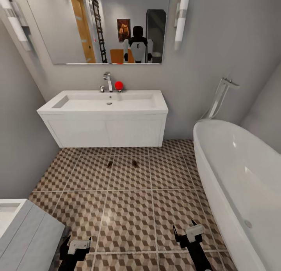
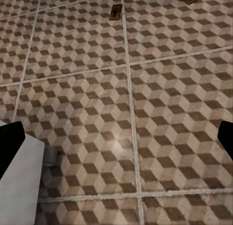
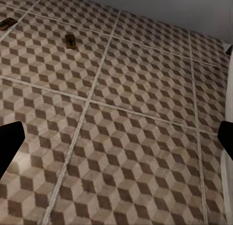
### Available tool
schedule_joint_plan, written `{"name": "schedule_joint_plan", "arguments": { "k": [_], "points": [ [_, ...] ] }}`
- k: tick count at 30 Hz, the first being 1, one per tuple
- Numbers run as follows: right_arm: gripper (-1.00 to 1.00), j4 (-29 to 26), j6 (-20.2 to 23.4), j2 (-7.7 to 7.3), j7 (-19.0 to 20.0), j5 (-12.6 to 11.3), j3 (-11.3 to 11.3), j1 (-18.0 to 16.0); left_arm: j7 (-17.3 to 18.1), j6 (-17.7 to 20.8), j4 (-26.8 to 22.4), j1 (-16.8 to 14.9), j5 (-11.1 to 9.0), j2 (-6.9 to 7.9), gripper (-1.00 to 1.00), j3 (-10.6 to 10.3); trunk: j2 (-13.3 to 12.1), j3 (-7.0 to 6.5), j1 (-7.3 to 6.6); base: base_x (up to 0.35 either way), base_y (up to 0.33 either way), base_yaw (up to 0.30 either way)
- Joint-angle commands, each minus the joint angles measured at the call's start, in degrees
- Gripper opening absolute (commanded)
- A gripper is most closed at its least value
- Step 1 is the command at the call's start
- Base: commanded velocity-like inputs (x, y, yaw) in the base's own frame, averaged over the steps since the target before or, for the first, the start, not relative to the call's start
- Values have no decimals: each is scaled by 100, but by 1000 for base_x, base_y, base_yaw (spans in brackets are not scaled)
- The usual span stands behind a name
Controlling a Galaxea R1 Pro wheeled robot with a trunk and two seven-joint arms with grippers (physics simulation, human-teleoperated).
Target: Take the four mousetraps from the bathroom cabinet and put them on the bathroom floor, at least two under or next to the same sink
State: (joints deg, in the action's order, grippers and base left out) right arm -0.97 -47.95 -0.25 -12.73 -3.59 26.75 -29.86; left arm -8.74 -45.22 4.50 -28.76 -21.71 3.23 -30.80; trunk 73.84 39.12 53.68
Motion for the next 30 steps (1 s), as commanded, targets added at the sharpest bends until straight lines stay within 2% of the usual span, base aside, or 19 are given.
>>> {"name": "schedule_joint_plan", "arguments": {
  "k": [1,30],
  "points": [
    [100,0,-11,-1,-18,-36,50,-2,-23,-22,16,-6,-18,-4,100,-49,-39,-14,-23,0,0,0],
    [100,0,-3,0,-18,-36,53,-1,-23,-22,16,-6,-18,-11,100,-49,-1202,-535,-660,0,0,0]
  ]
}}
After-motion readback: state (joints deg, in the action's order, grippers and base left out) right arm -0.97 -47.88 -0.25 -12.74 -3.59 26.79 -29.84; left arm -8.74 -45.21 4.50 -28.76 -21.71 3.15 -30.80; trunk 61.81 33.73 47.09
